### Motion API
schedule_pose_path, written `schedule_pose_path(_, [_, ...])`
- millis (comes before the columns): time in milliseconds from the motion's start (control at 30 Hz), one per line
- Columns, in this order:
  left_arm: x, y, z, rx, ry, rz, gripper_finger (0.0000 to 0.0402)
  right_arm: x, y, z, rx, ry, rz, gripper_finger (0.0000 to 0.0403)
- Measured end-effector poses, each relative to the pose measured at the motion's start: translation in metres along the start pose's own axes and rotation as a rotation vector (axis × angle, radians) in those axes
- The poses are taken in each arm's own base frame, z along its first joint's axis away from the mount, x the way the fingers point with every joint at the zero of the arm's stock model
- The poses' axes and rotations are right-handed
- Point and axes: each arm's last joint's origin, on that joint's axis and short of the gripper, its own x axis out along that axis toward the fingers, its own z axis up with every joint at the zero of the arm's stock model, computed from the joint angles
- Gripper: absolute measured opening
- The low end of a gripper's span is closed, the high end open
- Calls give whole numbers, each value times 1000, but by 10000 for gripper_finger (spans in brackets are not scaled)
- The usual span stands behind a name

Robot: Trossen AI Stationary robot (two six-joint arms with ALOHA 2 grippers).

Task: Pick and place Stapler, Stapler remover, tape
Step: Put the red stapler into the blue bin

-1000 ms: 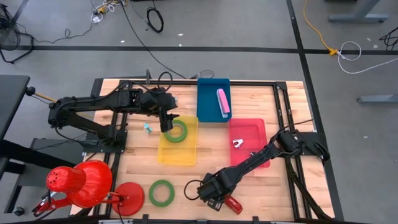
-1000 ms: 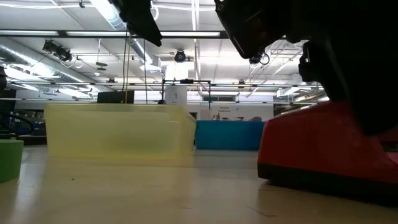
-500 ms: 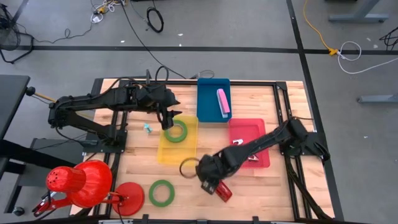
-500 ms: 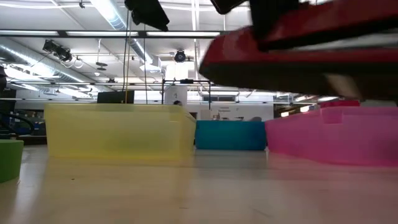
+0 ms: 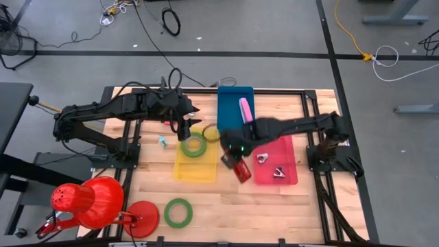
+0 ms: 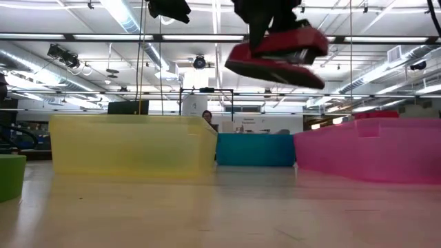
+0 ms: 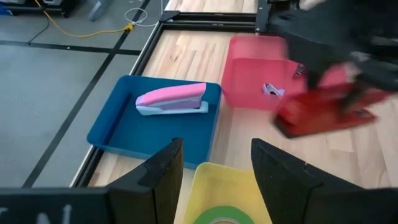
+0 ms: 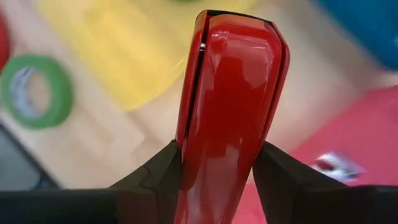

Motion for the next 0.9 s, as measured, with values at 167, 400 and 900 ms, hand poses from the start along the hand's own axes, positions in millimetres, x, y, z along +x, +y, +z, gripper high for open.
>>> schedule_pose_path(167, [0,0,0,0,0,0,192,-2,-27,27,6,-10,-29,169])
schedule_pose_path(400, [0,0,0,1,0,0,192,-5,-63,61,11,-45,-54,169])
schedule_pose_path(900, [0,0,4,-38,-38,1,192,-18,-137,123,140,-242,-56,169])
